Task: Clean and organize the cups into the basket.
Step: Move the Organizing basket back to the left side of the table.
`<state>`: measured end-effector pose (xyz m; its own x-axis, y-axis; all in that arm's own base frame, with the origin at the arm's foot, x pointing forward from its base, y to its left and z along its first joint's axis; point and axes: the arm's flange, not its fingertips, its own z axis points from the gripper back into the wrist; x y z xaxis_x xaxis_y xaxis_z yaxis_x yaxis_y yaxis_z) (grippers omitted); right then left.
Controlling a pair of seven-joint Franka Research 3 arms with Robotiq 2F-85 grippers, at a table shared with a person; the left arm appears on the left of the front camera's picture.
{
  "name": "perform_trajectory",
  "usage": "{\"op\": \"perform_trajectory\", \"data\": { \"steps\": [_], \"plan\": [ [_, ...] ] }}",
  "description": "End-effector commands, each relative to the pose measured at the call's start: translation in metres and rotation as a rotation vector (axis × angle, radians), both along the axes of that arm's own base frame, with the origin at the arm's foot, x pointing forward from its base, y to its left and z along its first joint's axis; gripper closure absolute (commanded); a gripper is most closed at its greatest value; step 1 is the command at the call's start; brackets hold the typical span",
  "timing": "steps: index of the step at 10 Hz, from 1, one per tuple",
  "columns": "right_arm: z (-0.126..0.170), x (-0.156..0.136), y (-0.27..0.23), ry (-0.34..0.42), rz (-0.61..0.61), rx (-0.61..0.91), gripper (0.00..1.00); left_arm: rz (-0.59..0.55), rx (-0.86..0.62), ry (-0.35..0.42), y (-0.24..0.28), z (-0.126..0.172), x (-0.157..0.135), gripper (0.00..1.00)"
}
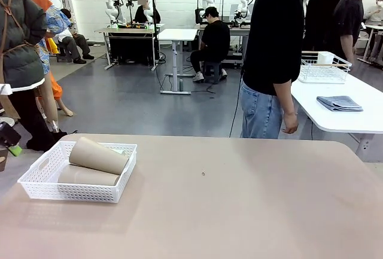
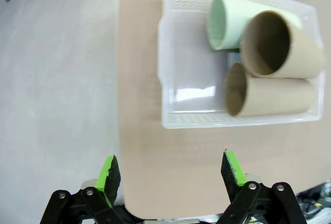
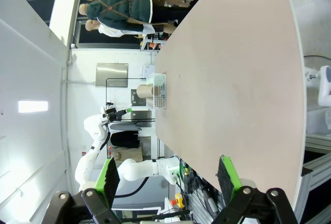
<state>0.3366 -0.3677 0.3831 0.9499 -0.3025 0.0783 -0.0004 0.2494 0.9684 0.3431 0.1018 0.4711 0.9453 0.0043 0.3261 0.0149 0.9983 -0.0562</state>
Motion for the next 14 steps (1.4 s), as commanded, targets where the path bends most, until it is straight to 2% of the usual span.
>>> {"op": "perform_trajectory", "data": {
  "steps": [1, 3, 4, 6, 8, 10, 14],
  "plan": [
    [-0.001, -0.003, 0.006, 0.007, -0.009, -0.014, 0.0, -0.075, -0.391, -0.024, 0.035, 0.031, -0.012, 0.0],
    [-0.001, -0.003, 0.006, 0.007, -0.009, -0.014, 0.0, -0.149, -0.719, -0.001, 0.066, 0.048, -0.013, 0.0],
    [-0.001, -0.003, 0.006, 0.007, -0.009, -0.014, 0.0, -0.167, -0.824, 0.016, 0.074, 0.049, -0.012, 0.0],
    [-0.001, -0.003, 0.006, 0.007, -0.009, -0.014, 0.0, -0.174, -0.908, 0.088, 0.1, 0.047, -0.002, 0.0],
    [-0.001, -0.003, 0.006, 0.007, -0.009, -0.014, 0.0, -0.167, -0.971, 0.109, 0.136, 0.041, 0.006, 0.0],
    [-0.001, -0.003, 0.006, 0.007, -0.009, -0.014, 0.0, -0.153, -1.066, 0.079, 0.18, 0.031, 0.007, 0.0],
    [-0.001, -0.003, 0.006, 0.007, -0.009, -0.014, 0.0, -0.121, -1.192, -0.031, 0.243, 0.042, -0.011, 0.0]
  ]
}}
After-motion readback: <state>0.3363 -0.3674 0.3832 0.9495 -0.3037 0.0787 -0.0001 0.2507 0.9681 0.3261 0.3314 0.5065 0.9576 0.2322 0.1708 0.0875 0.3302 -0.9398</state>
